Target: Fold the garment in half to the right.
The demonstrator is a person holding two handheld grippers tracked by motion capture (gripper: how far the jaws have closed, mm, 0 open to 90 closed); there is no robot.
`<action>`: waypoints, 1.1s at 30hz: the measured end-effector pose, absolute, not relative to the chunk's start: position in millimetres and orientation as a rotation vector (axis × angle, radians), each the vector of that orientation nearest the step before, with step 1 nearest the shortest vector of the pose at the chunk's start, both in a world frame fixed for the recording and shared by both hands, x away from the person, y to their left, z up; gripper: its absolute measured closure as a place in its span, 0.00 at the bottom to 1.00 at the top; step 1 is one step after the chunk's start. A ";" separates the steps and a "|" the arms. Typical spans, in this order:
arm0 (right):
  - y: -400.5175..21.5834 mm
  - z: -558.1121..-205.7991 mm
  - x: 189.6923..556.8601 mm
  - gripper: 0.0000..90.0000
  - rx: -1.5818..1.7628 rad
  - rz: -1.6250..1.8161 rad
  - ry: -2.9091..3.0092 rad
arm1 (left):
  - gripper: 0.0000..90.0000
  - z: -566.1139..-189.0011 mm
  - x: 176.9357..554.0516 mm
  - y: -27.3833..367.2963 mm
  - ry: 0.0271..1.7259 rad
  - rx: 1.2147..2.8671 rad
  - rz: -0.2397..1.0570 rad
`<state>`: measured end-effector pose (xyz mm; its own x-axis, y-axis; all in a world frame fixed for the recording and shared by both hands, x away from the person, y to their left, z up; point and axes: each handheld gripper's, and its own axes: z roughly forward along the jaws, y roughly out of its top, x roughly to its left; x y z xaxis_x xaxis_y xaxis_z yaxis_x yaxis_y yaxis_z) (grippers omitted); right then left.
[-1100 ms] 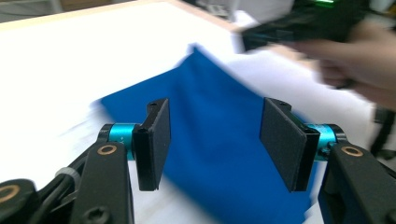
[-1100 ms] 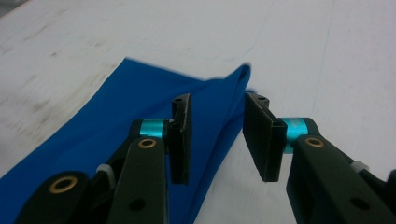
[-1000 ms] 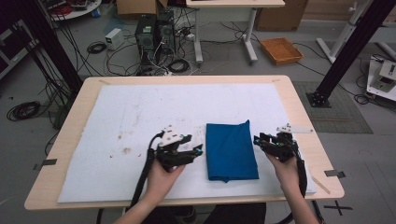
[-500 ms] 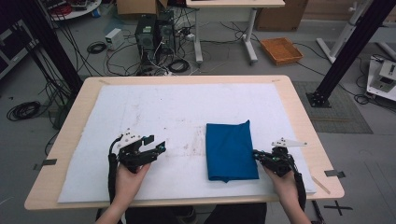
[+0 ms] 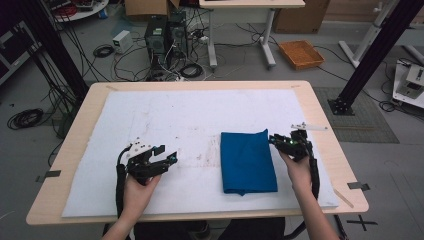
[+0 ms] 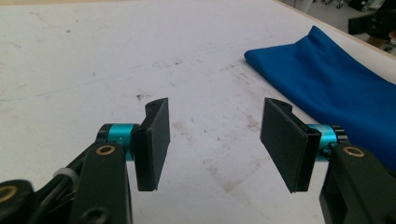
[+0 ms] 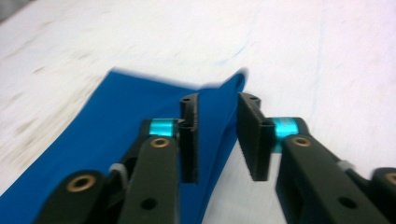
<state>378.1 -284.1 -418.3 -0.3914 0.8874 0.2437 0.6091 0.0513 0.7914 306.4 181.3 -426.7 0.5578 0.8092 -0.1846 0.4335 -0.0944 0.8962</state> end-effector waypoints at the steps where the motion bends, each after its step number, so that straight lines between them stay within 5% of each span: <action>1: -282.0 -417.5 385.9 0.76 1.525 1.258 2.022 | 0.47 -427.2 306.7 181.8 1.038 1.726 0.439; 7: -271.6 -422.9 417.4 0.79 1.613 1.203 2.024 | 0.47 -428.2 306.0 182.9 1.040 1.729 0.433; 10: -269.7 -429.6 422.4 0.99 1.620 1.154 2.044 | 0.47 -428.6 305.5 184.0 1.040 1.732 0.432; 17: -278.6 -436.0 419.8 0.99 1.604 1.114 2.014 | 0.47 -429.2 305.6 184.7 1.046 1.730 0.433; 27: -283.8 -432.5 418.7 0.87 1.592 1.202 1.965 | 0.47 -429.5 305.3 183.3 1.048 1.728 0.427; 33: -279.4 -439.8 422.2 0.98 1.574 1.117 1.993 | 0.47 -429.4 304.8 183.7 1.045 1.731 0.431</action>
